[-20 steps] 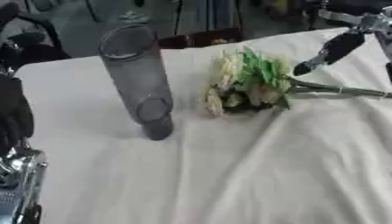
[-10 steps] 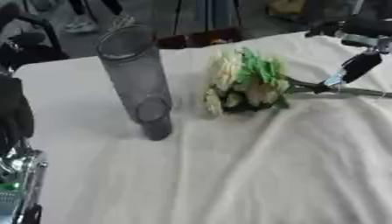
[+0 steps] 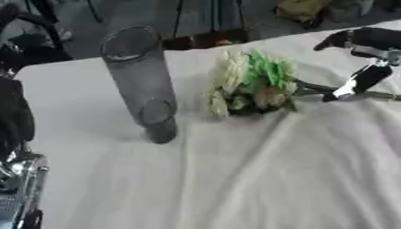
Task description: Arrange flowers into the vase.
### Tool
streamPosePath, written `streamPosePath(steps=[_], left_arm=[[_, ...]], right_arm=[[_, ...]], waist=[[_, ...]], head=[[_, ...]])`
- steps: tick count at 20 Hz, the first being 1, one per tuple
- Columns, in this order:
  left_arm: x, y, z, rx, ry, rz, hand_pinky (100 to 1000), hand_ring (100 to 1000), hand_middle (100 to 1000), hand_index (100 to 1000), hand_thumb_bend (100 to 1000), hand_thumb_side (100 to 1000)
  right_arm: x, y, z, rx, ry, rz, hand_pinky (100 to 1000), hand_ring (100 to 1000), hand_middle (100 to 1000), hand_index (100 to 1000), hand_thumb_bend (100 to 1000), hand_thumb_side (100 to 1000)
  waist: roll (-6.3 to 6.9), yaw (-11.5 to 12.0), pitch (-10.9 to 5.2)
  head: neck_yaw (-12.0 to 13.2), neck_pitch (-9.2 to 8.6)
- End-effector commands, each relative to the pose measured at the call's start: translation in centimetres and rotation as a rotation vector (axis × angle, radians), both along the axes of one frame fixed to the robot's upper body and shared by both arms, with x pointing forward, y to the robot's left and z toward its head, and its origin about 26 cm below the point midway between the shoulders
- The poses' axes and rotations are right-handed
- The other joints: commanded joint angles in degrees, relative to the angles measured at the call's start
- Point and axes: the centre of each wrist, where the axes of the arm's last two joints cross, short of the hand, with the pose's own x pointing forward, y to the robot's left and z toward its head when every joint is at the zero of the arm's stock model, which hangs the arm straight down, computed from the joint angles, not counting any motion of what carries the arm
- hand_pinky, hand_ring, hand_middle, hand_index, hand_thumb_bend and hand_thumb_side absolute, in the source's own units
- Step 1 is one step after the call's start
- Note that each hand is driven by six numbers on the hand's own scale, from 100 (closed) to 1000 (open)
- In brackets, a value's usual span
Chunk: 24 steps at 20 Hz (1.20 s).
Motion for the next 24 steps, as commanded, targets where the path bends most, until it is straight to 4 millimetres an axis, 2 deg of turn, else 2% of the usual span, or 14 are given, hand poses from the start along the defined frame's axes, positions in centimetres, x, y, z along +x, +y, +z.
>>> streamPosePath(steps=[1,12,24], left_arm=[[-0.2,0.0,0.8,0.011,-0.025,-0.004,669,838,934,1000,100,1000],[-0.2,0.0,0.8,0.008,-0.026,-0.008,668,838,934,1000,100,1000],[-0.2,-0.1,0.7,0.005,-0.024,-0.01,667,838,934,1000,100,1000]], right_arm=[[0.1,-0.1,0.5,0.008,-0.043,0.0,771,840,770,885,725,565],[0.7,0.4,-2.6,0.027,-0.083,0.0,739,812,726,854,702,541],[1.0,0.9,-4.2,0.056,-0.129,0.001,719,791,676,827,681,549]], waist=[[-0.19,0.15,-0.81],[0.0,0.44,-0.59],[0.17,0.54,-0.48]], head=[[-0.28,-0.66],[-0.49,-0.85],[-0.51,-1.22]])
